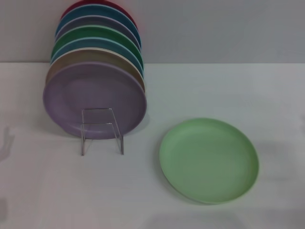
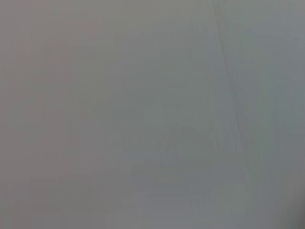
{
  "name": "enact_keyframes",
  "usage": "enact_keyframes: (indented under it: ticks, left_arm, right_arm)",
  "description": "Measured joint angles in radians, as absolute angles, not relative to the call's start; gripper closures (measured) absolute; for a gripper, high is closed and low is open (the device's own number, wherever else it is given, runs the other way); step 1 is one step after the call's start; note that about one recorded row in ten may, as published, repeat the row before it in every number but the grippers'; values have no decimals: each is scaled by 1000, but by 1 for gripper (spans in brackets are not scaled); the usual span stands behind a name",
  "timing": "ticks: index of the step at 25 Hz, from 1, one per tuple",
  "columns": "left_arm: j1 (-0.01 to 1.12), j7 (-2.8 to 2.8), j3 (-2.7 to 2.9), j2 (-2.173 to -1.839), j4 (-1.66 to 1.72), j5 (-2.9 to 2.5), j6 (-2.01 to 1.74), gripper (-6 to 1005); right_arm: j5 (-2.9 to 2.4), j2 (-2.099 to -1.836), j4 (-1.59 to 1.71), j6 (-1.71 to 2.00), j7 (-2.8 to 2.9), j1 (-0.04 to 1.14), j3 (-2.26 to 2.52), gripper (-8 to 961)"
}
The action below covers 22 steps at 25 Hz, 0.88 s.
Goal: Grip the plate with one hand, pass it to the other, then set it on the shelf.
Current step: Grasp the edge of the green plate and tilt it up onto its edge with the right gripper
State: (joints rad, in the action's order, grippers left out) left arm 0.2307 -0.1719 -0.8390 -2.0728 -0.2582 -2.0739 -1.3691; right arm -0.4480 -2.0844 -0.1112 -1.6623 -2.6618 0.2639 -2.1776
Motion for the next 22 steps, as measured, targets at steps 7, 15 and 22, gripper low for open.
enact_keyframes:
  ticks: [7,15,22]
  left_arm:
    - [221,-172,-839,-2074,-268,-2073,-1376,130]
    - [218,-170,-839,-2076,-271,-2072,-1381,130]
    - [217,-166,-848,-2077,-272,-2072,-1382,130]
  right_arm:
    - [-455,-2088,-242,-1614,-2624,221,-2155,200]
    - [-598,-2081,-863,-959,-2229,54,-1987,201]
    - [-1033,-2070,-1347,-647,-1582,-13,-1929,200]
